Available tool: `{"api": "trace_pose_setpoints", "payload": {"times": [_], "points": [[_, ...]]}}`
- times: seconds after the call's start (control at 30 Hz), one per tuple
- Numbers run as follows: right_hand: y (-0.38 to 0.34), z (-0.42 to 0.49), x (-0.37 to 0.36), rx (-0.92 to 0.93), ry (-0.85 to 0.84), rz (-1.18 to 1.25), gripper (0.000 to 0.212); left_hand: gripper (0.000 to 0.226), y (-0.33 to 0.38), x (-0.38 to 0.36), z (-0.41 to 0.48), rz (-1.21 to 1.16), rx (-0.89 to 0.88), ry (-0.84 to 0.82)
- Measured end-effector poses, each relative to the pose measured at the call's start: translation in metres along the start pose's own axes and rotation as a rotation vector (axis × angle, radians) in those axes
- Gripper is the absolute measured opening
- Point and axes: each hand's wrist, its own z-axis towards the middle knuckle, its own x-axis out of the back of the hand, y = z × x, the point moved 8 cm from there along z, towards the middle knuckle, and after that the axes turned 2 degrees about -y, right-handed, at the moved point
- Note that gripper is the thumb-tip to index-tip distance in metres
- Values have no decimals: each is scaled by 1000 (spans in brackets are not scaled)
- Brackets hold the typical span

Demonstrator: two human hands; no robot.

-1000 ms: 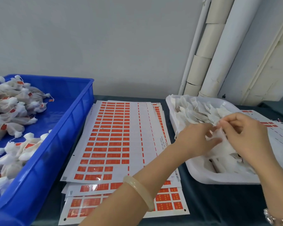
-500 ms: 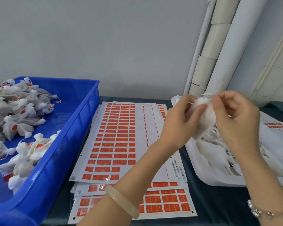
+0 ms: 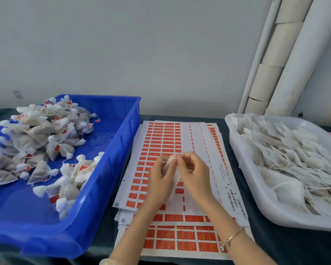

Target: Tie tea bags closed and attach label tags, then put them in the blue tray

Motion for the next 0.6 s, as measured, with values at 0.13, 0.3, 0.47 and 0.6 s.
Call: {"api": "trace_pose_setpoints", "payload": {"times": [0.13,0.3,0.47,0.6], "points": [[30,-13,-13,-113,-26,92,11,3,-27,9,-7,51,79,9],[41,-14,-9,-163,-46,229,8,4,-29,7,-7,44,67,-40],[48,-15,-7,-248,-56,360,5,14,-30,3,-10,67,65,-68],[48,-15,-3,-264,-35,389,10,11,-29,3,-10,73,74,-60]]}}
